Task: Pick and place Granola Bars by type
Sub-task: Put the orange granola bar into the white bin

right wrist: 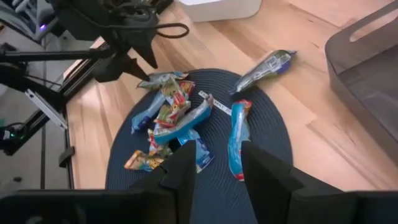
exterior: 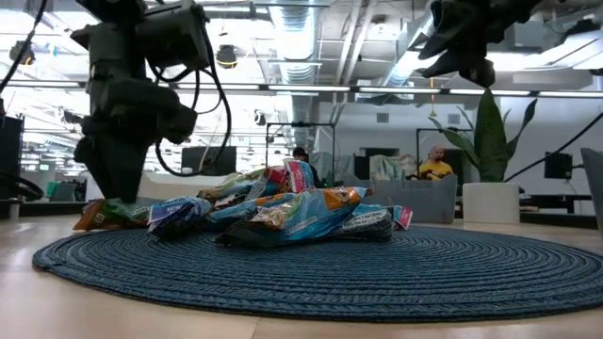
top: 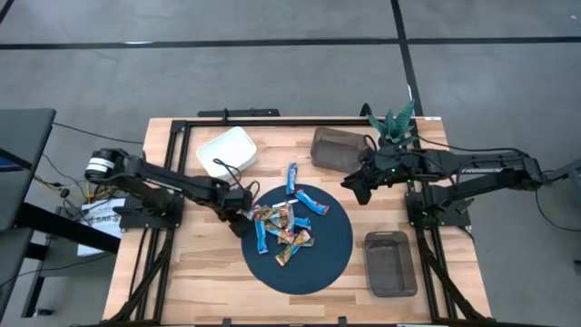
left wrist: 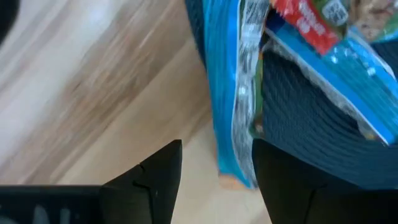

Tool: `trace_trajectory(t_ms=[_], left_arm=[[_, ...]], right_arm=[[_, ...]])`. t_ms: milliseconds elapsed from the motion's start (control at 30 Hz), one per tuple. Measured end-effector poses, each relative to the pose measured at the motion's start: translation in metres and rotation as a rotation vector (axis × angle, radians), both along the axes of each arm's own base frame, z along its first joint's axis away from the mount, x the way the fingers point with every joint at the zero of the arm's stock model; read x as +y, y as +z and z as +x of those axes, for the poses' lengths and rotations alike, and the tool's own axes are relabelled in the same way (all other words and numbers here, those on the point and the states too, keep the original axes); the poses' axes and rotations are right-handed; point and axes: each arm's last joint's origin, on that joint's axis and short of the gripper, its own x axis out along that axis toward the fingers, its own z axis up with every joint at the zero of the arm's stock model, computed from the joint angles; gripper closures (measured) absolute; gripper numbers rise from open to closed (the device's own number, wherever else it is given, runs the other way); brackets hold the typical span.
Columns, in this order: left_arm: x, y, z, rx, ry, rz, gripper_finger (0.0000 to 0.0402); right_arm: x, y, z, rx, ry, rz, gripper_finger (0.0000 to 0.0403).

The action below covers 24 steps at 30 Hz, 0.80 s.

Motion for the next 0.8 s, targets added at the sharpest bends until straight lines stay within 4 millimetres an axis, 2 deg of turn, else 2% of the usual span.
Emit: trace_trajectory(t_ms=[333, 433, 533, 800], left_arm=[[-0.009, -0.020, 0.015, -0.021, 0.002, 0.025, 0.0214], [-0.009, -0.020, 0.015, -0.021, 0.009, 0.028, 0.0221], [-0.008, -0.016, 0.012, -0.023, 0.020, 0.033, 0.0251], [-0.007, 0.006, 0.005, -0.092, 0.042, 0.002, 0.0376]], right_arm=[[0.000, -0.001, -0.005, 0.031, 0.020, -0.022, 0.0284], [0.000, -0.001, -0.005, 0.033, 0.020, -0.023, 0.0284], [0.000, -0.001, -0.005, 0.032, 0.022, -0.026, 0.0284], [-0.003, -0.001, -0.005, 0.033, 0.014, -0.037, 0.0284]])
